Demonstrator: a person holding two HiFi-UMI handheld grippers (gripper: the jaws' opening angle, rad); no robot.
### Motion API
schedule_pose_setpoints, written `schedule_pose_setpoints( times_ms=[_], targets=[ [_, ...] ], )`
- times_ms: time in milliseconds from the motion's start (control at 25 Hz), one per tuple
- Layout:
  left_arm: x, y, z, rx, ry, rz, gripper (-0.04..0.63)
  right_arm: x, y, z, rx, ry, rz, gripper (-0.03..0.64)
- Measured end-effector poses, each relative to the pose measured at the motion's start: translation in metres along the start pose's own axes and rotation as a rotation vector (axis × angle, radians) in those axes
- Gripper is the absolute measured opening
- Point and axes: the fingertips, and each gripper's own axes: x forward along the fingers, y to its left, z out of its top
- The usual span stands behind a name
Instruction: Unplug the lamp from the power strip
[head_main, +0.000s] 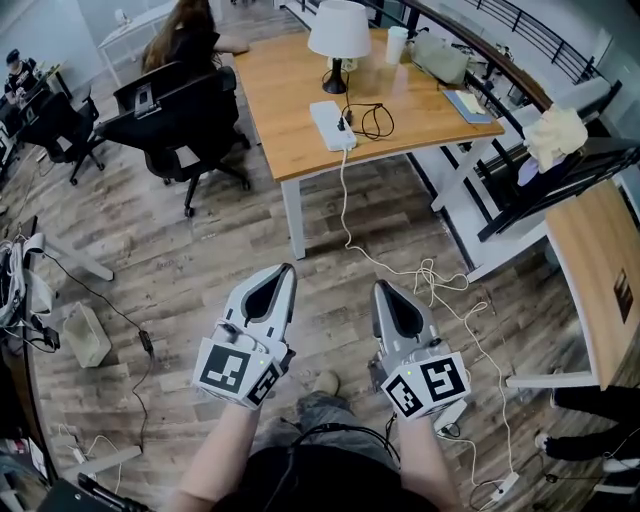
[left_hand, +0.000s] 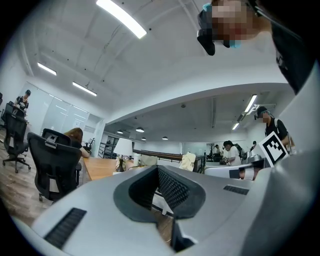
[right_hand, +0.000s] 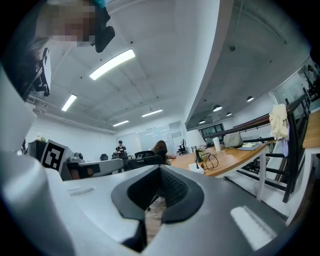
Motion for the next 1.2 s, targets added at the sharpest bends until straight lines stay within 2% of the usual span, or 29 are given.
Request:
schedule_pose_setpoints(
  times_ms=[480,720,1200],
  targets=[
    [0.042,0.007,-0.002,0.016,0.007,0.02,-0.005,0.018,-0.044,0.004,0.021,-0.001,-0.009,0.008],
    [0.062,0.018,-0.014,-0.012,0.021,0.026,-0.005,0.031,-0.06,-0.002,0.036,0.01,-0.024,0.008],
    [0.155,0.056,-0.013,-0.003,0.014,-0.063,-0.005,0.113,-0.109,0.006,0.02,0.023,-0.054,0.008]
  ],
)
